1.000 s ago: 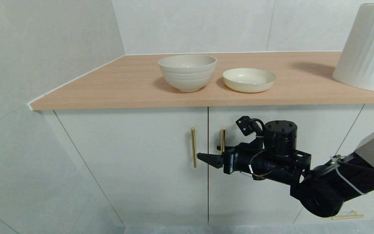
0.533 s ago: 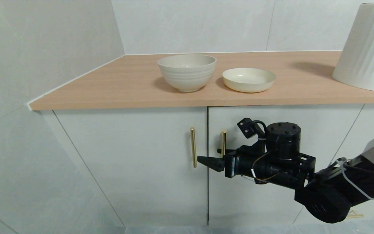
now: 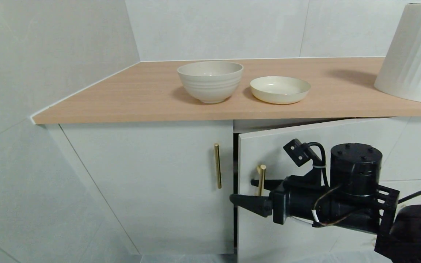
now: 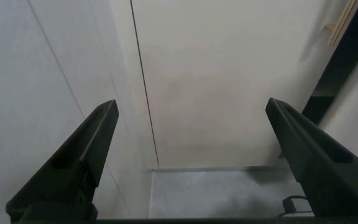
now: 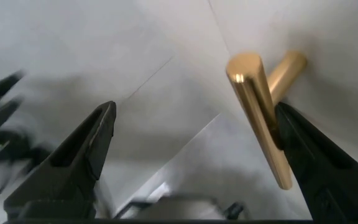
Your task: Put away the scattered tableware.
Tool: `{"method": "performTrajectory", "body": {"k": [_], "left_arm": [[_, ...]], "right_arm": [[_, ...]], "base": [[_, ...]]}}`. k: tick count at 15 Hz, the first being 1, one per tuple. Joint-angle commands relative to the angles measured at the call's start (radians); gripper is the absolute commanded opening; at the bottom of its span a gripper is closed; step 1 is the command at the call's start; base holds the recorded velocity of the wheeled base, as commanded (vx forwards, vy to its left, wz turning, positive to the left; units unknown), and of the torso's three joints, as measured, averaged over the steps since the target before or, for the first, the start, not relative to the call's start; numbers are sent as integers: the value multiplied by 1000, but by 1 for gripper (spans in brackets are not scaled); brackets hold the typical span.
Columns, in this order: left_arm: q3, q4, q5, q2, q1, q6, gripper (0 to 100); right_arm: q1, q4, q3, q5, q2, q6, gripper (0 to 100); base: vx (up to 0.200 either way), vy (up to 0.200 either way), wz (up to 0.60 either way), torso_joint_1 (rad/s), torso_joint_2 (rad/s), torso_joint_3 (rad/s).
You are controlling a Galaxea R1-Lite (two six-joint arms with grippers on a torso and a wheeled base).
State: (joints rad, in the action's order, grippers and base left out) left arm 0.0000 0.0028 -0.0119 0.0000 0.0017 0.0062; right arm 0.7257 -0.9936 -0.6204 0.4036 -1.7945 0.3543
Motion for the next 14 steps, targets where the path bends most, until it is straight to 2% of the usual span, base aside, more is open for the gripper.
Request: {"method": "performTrajectory", "body": {"k": [1, 5, 6, 7, 10, 13, 14], "left_arm": [[0, 0, 0, 2, 0, 0, 100], [-3, -12, -2, 2, 0, 5, 100], [-41, -44, -17, 2, 0, 0, 100], [-98, -24, -72, 11, -2, 1, 100], [-382, 148, -339, 218, -3, -2, 100], [-589, 168, -499, 560, -5, 3, 100], [-632, 163, -520, 680, -8, 8, 100]], "right_arm": [[24, -2, 51, 18, 70, -1, 100], [32, -5, 84, 21, 70, -3, 100], [40, -8, 88, 20, 70, -3, 100], [41, -10, 90, 20, 72, -3, 100], [52, -10, 90, 20, 69, -3, 100], [54, -10, 91, 20, 66, -3, 100], [54, -10, 93, 18, 67, -3, 100]], "base": [[0, 0, 0, 0, 0, 0], [0, 0, 0, 0, 0, 0], [0, 0, 0, 0, 0, 0], [0, 0, 0, 0, 0, 0], [0, 0, 0, 0, 0, 0], [0, 0, 0, 0, 0, 0], [0, 0, 0, 0, 0, 0]]}}
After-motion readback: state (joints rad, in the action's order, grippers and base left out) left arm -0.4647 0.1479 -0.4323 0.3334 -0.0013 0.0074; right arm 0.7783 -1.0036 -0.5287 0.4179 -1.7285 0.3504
